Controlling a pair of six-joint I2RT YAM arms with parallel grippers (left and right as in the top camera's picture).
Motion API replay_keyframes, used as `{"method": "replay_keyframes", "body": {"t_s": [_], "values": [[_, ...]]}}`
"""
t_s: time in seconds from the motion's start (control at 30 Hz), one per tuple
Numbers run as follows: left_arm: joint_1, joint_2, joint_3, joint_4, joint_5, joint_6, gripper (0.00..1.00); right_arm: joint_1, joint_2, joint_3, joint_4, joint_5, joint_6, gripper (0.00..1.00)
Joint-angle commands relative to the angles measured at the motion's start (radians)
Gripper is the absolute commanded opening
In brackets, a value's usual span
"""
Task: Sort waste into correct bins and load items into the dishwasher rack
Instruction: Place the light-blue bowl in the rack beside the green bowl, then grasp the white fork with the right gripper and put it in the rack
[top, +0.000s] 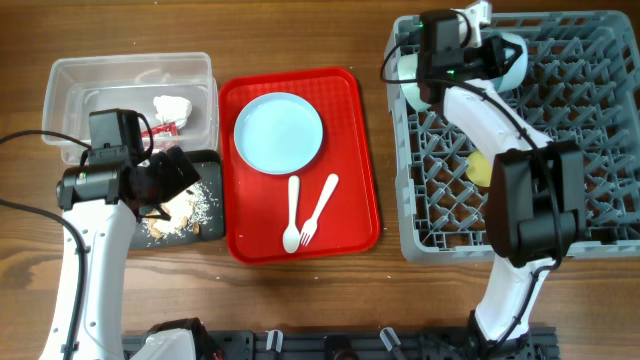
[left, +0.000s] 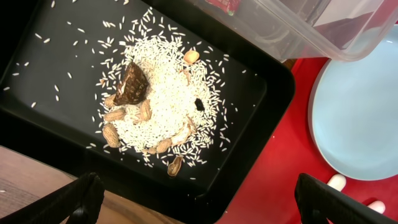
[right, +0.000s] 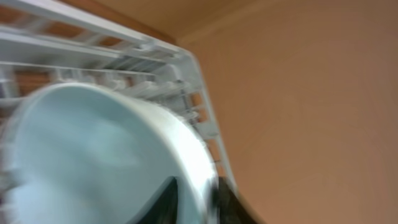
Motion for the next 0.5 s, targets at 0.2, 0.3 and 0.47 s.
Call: {"method": "replay_keyframes", "body": {"t_s": [0.2,0.3,0.47], "values": [[0.005,-0.012,0.003,0.002,-0.009,-0.01,1.0,0.038,-0.166,-0.005,-0.299,-0.384,0.338,0.56],[0.005,-0.012,0.003,0.002,-0.009,-0.01,1.0,0.038,-0.398,-0.005,-0.501,-0.686,0.391,0.76],[0.005,-0.012,0.003,0.002,-0.009,-0.01,1.0,0.118,-0.449,-0.006,-0.735,-1.586,0.602,0.76]]}}
